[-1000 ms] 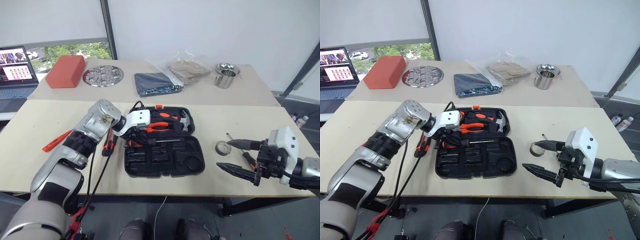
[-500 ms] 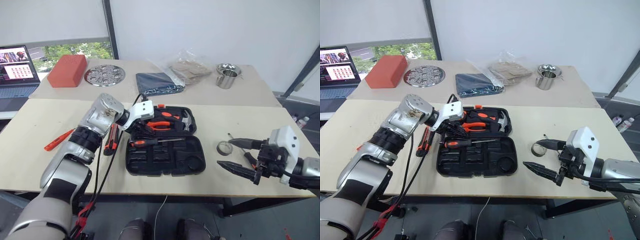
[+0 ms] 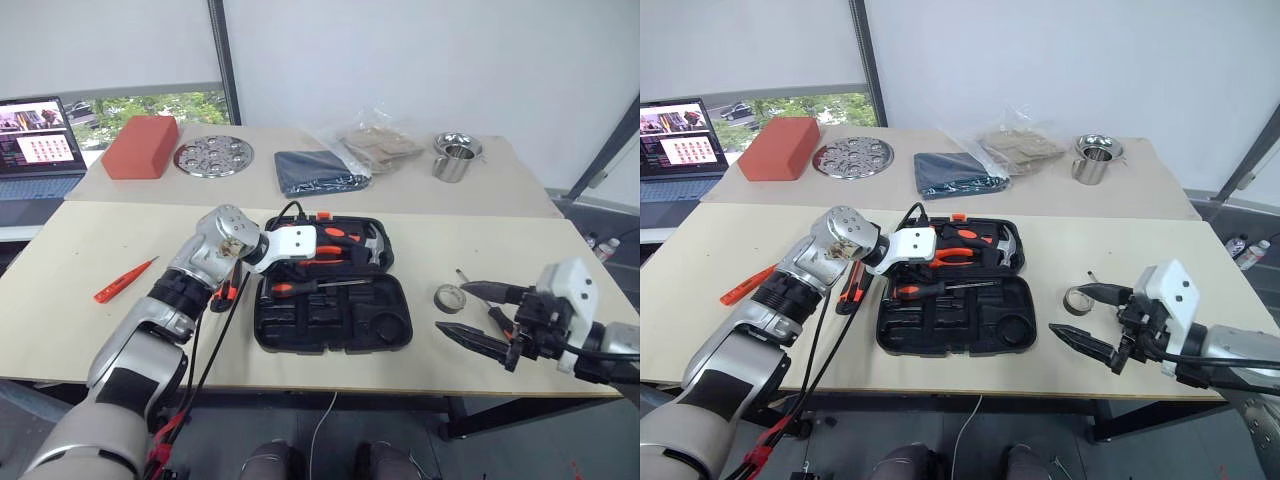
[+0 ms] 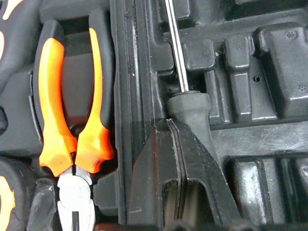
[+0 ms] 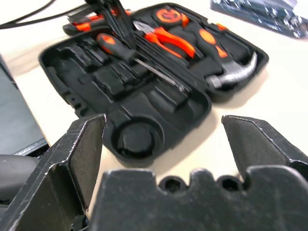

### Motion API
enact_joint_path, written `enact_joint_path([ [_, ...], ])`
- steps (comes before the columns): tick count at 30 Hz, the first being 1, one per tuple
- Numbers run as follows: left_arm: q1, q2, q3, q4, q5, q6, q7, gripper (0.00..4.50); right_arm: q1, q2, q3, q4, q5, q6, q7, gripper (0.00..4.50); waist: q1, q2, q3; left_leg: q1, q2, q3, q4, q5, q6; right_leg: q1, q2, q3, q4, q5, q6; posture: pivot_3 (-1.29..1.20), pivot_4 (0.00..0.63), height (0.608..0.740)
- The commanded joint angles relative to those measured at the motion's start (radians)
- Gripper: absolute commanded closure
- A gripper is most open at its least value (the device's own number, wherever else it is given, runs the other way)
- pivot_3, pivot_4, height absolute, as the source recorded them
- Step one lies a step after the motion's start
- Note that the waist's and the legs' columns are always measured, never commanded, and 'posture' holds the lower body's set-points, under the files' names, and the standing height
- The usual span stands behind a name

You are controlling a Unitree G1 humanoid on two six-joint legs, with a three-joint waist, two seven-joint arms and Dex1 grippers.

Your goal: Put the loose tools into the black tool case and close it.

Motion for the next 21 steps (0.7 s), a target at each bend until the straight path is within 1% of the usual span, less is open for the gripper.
enact_joint_path([
  [1, -0.002, -0.024, 0.048, -0.001, -0.082, 0.055, -0.081, 4.46, 0.022, 0.012, -0.061, -0.005, -0.005, -0.019, -0.008, 0.00, -0.001, 0.000, 0.000, 0.000, 0.000, 0.000, 0.000, 0.000, 0.000, 0.000, 0.000, 0.000, 0.000, 0.000, 0.000, 0.00, 0.150, 0.734],
  [4, -0.035, -0.041, 0.090, -0.002, -0.121, 0.099, -0.096, 4.46, 0.028, 0.014, -0.059, -0.011, -0.003, -0.019, -0.010, 0.00, -0.001, 0.000, 0.000, -0.001, 0.000, 0.000, 0.000, 0.000, 0.000, -0.001, 0.000, 0.000, 0.000, 0.002, -0.003, 0.00, 0.150, 0.734],
  [8, -0.048, -0.040, 0.097, -0.021, -0.141, 0.124, -0.135, 4.46, 0.020, 0.011, -0.052, -0.020, 0.008, -0.011, -0.011, 0.00, 0.001, 0.000, 0.000, -0.002, -0.001, 0.000, 0.000, 0.000, 0.000, -0.001, 0.000, -0.001, 0.000, 0.003, -0.004, 0.00, 0.150, 0.734],
  [12, -0.028, -0.031, 0.056, -0.031, -0.102, 0.079, -0.139, 4.46, 0.015, 0.005, -0.043, -0.038, 0.021, -0.002, -0.008, 0.00, 0.000, 0.000, 0.000, -0.002, -0.001, 0.000, 0.000, 0.000, 0.000, -0.001, 0.000, 0.000, 0.000, 0.003, -0.004, 0.00, 0.150, 0.734],
  [14, -0.015, -0.032, 0.042, -0.019, -0.077, 0.045, -0.115, 4.46, 0.011, 0.005, -0.042, -0.044, 0.025, 0.002, -0.012, 0.00, 0.000, 0.000, 0.000, -0.002, -0.001, 0.000, 0.000, 0.000, 0.000, -0.001, 0.000, 0.000, 0.000, 0.003, -0.004, 0.00, 0.150, 0.734],
  [16, -0.019, -0.038, 0.042, 0.007, -0.063, 0.024, -0.091, 4.46, 0.006, 0.002, -0.042, -0.047, 0.029, 0.007, -0.016, 0.00, 0.000, 0.000, 0.000, -0.002, -0.001, 0.000, 0.000, 0.000, 0.000, -0.001, 0.000, 0.000, -0.001, 0.003, -0.004, 0.00, 0.150, 0.734],
  [21, -0.041, -0.037, 0.060, 0.024, -0.080, 0.026, -0.104, 4.46, 0.008, -0.001, -0.040, -0.049, 0.028, 0.008, -0.015, 0.00, 0.000, 0.000, 0.000, -0.002, -0.001, -0.001, 0.000, 0.000, 0.000, -0.001, 0.000, 0.000, -0.001, 0.003, -0.004, 0.00, 0.150, 0.734],
])
